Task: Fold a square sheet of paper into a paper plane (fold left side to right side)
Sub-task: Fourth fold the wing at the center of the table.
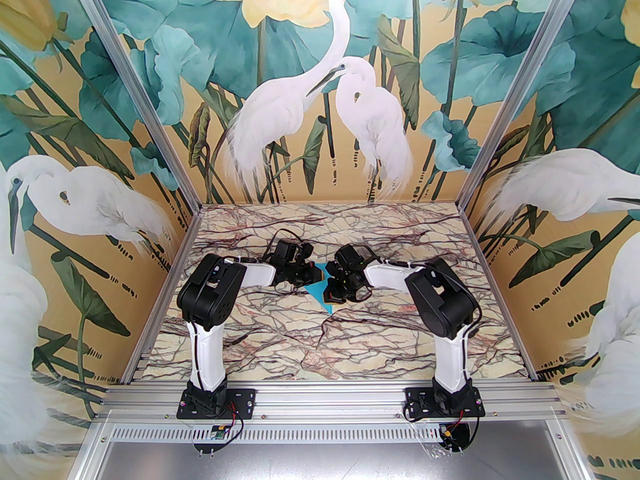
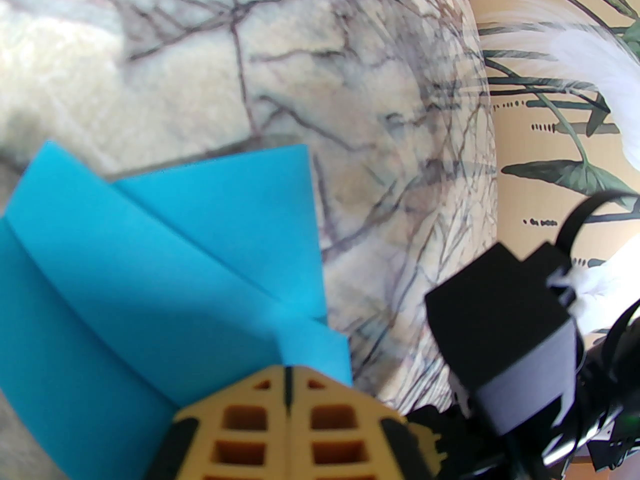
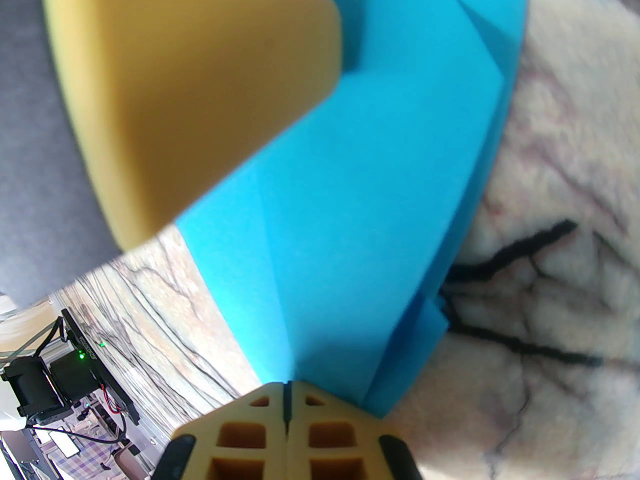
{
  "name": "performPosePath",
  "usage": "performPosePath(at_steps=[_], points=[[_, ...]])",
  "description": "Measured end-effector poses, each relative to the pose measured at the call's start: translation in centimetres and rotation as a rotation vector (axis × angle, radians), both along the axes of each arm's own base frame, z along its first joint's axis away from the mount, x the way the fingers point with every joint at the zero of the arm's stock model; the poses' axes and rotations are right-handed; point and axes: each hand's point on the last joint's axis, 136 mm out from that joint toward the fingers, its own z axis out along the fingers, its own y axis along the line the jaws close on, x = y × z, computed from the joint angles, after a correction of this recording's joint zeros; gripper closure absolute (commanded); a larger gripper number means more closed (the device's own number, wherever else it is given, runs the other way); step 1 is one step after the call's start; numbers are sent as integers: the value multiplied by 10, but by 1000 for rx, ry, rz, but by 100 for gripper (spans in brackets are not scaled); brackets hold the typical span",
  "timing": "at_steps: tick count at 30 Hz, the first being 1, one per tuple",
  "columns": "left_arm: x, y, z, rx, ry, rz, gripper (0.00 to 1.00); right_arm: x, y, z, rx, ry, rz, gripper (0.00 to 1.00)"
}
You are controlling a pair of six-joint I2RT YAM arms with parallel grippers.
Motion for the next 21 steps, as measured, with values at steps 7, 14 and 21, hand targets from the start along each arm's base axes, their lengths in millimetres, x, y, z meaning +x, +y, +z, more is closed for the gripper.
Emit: performPosePath(at_steps=[7, 14, 21], points=[[0, 0, 0, 1, -2, -2, 100, -2, -2, -1, -7, -22, 37, 100], [1, -2, 0, 3, 4, -4, 100, -12, -6, -1, -18, -20, 64, 100], [1, -2, 0, 5, 10, -6, 100, -32, -16, -2, -40, -3, 82, 100]])
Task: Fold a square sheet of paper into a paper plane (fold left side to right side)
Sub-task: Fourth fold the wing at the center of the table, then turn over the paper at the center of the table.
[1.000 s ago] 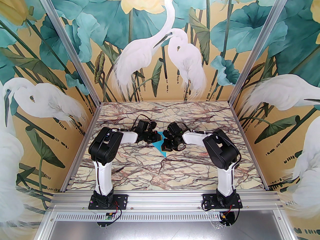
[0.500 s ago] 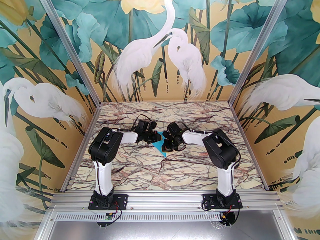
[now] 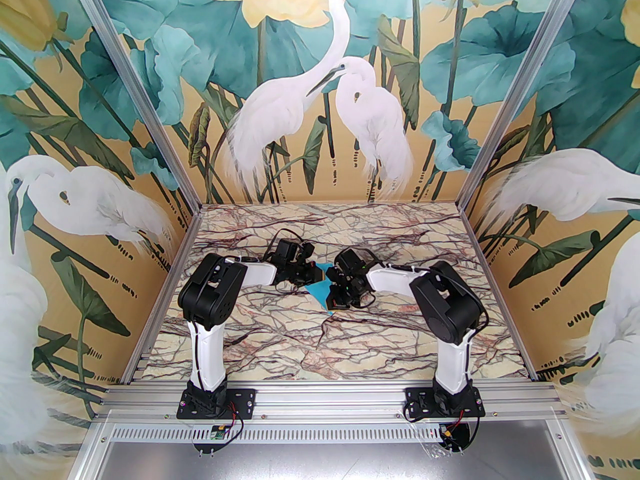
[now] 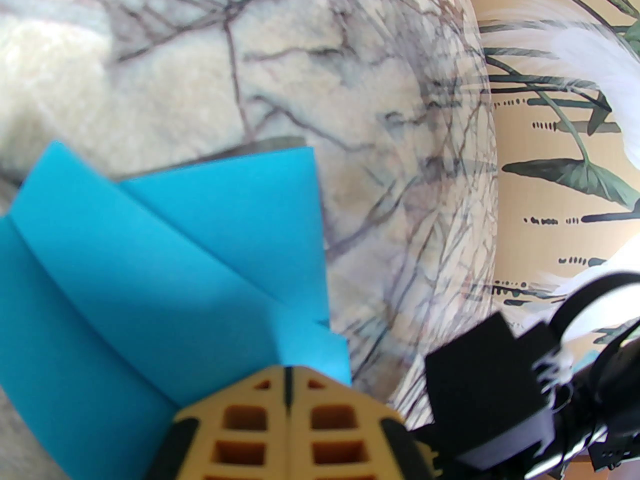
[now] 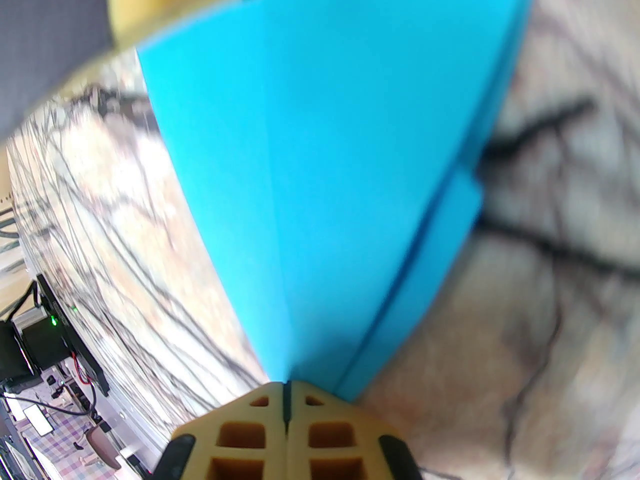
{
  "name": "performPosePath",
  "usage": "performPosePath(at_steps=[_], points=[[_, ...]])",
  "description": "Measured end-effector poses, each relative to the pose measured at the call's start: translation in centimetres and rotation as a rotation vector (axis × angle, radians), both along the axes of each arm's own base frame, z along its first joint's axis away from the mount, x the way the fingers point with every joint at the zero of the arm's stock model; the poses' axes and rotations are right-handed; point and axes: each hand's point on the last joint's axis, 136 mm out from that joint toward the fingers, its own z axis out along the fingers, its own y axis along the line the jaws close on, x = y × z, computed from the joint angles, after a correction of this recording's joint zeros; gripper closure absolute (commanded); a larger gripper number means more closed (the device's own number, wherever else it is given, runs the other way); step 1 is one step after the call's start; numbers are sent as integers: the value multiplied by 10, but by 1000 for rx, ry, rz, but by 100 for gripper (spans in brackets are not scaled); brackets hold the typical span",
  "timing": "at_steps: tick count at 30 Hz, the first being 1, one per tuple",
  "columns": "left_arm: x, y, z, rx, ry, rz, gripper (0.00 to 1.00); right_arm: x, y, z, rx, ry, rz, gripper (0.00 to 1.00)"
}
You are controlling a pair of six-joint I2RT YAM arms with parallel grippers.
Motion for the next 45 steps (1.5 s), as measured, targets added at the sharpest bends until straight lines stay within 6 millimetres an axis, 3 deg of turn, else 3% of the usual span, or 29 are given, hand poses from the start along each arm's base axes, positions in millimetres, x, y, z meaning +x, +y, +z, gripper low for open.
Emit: performPosePath(at_steps=[6, 9, 13, 15, 20, 23, 25, 27, 31, 35, 39, 45], points=[[2, -2, 1, -1, 4, -3, 96, -13, -9, 1, -22, 25, 1, 100], [7, -2, 3, 1, -6, 3, 86, -13, -13, 2, -26, 35, -22, 100], [15, -4, 14, -18, -16, 15, 67, -1, -15, 17, 11, 13, -80, 89], [20, -4, 25, -36, -24, 27, 57, 12, -14, 38, 65, -36, -111, 81], [39, 16, 87, -95, -119, 94, 51, 49, -28, 94, 191, -197, -195, 67], [44, 36, 121, -119, -191, 139, 51, 68, -39, 102, 221, -257, -237, 59], [42, 47, 128, -124, -206, 162, 51, 76, -41, 98, 231, -269, -245, 58], [35, 51, 119, -123, -183, 173, 50, 80, -36, 89, 245, -262, -231, 57], [13, 55, 80, -113, -63, 195, 48, 87, -26, 59, 239, -216, -209, 57], [5, 56, 56, -115, 15, 218, 48, 99, -16, 46, 249, -200, -189, 63], [6, 51, 47, -122, 34, 221, 48, 113, -7, 45, 271, -212, -173, 70], [7, 42, 47, -132, 31, 210, 47, 124, 1, 46, 292, -226, -158, 91]])
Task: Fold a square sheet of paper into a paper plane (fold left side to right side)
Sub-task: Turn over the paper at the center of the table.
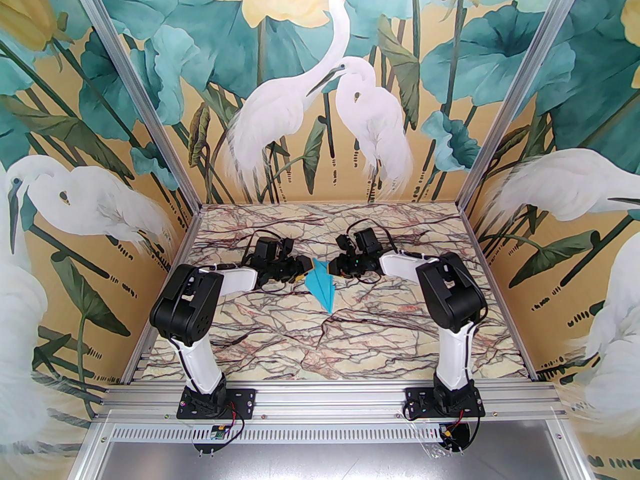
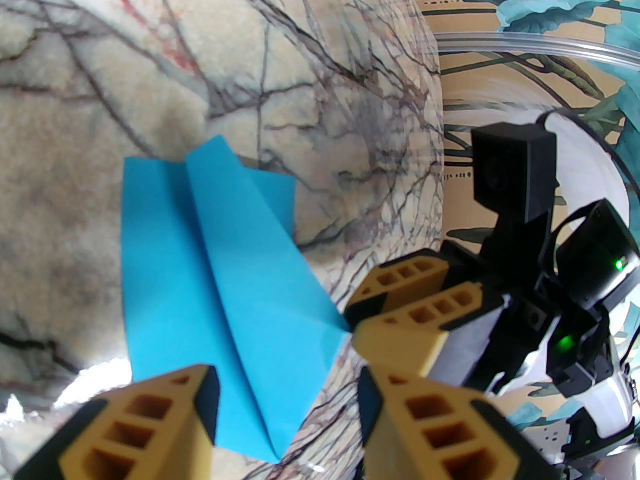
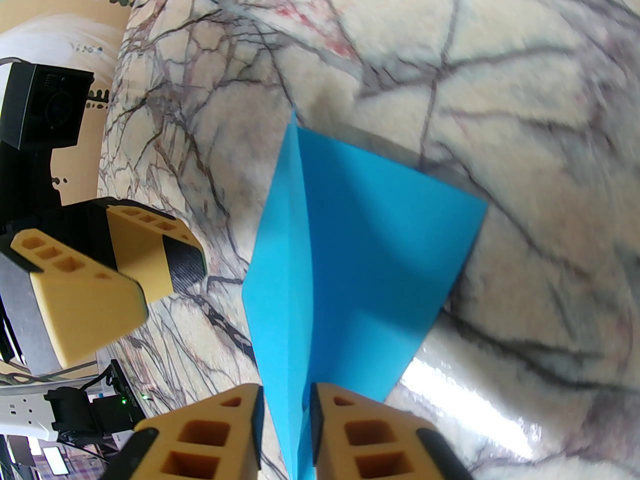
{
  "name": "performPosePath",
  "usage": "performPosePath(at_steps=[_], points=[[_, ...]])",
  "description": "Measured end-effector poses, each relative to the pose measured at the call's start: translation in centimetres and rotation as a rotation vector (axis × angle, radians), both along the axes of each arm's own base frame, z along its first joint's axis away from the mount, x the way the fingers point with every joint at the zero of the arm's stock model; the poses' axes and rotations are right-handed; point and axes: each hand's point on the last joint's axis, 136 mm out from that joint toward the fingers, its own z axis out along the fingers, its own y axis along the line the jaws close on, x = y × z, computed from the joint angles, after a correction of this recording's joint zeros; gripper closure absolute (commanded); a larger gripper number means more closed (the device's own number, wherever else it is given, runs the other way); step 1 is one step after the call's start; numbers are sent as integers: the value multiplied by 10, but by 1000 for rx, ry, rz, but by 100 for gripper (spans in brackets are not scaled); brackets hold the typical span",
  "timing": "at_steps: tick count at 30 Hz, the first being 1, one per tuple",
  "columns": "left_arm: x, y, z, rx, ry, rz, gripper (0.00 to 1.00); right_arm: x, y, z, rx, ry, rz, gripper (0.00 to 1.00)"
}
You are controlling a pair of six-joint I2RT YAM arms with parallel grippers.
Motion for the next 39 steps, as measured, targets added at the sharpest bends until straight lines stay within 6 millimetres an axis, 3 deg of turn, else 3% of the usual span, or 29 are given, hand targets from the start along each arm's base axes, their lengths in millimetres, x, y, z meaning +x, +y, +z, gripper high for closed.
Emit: performPosePath(at_steps=[3, 21, 26, 28, 35, 39], points=[[1, -2, -4, 2, 9, -2, 46, -1, -1, -3, -9, 3, 5, 100], [7, -27, -21, 9, 39, -44, 46, 2, -24, -19, -96, 19, -40, 100], [10, -37, -25, 11, 44, -62, 54, 2, -24, -19, -96, 19, -40, 100], [13, -43, -24, 9, 33, -73, 63, 2, -23, -19, -96, 19, -40, 100], [15, -51, -24, 20, 16, -92, 92, -1, -33, -13, -97, 15, -62, 65], [15, -50, -24, 30, 6, -93, 100, 2, -51, 17, -60, -44, -117, 46]])
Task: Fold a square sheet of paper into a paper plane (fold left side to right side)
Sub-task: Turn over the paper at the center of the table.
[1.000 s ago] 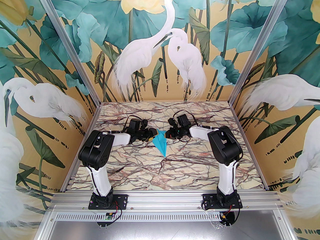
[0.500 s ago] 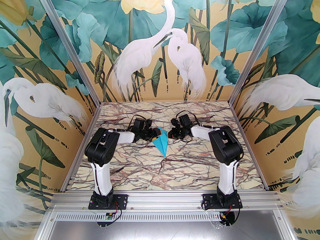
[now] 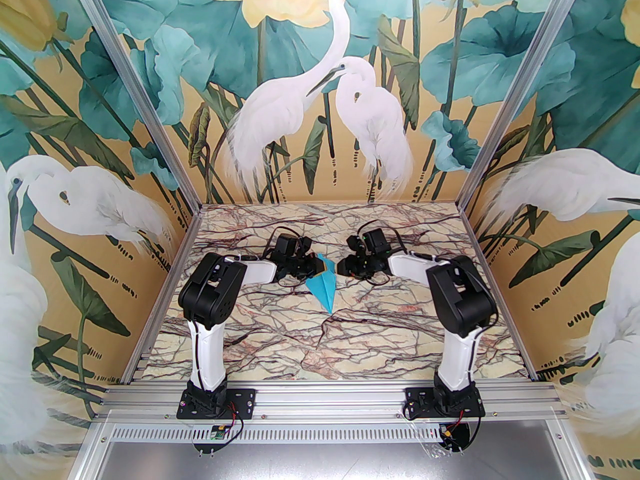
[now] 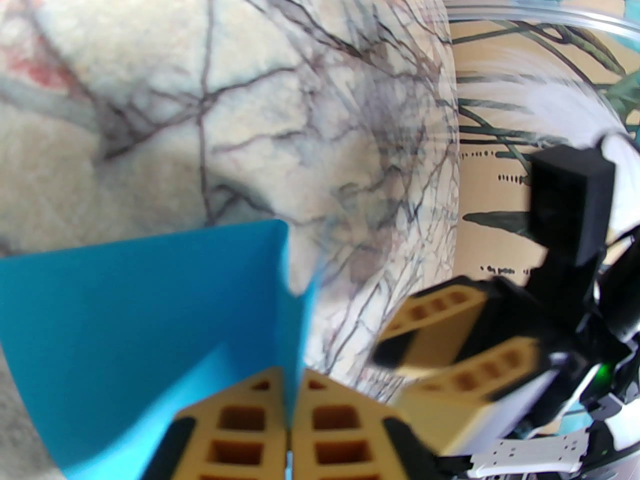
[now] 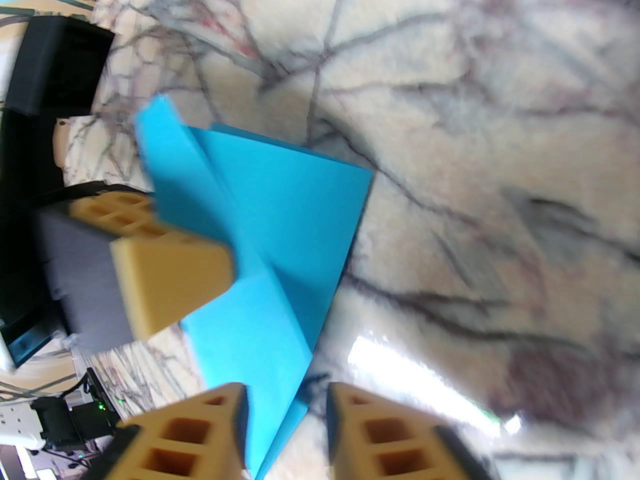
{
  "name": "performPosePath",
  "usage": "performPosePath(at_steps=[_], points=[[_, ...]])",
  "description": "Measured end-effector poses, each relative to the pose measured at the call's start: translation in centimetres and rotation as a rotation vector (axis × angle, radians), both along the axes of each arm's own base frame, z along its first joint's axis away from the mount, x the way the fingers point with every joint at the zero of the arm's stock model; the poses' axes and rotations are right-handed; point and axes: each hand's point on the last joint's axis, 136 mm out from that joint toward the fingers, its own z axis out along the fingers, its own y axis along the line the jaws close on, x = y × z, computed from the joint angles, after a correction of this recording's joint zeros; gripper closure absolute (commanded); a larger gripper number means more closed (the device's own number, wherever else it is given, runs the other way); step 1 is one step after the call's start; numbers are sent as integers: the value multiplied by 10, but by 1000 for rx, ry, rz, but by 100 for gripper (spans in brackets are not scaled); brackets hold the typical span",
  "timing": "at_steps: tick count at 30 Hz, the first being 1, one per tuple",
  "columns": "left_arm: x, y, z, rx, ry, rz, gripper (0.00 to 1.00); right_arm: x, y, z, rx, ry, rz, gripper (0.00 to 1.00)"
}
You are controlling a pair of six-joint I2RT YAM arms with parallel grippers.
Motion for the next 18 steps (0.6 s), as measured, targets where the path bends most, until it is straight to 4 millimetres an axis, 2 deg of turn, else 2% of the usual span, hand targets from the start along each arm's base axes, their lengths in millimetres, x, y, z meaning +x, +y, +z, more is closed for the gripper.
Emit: performPosePath(at_steps=[2, 5, 9, 13, 16, 18], points=[[0, 1, 5, 1, -7, 2, 100, 0, -11, 21, 37, -40, -27, 38], [3, 1, 30, -12, -51, 7, 100, -5, -28, 50, 104, -105, -70, 22], [17, -4, 101, -66, -189, 17, 100, -17, -47, 88, 209, -176, -115, 1], [31, -8, 195, -145, -379, 31, 100, -27, -46, 135, 322, -253, -83, 1], [33, -8, 252, -199, -485, 39, 100, -37, -41, 164, 391, -302, -36, 1], [32, -8, 280, -233, -533, 46, 100, -41, -38, 174, 416, -311, -14, 1]])
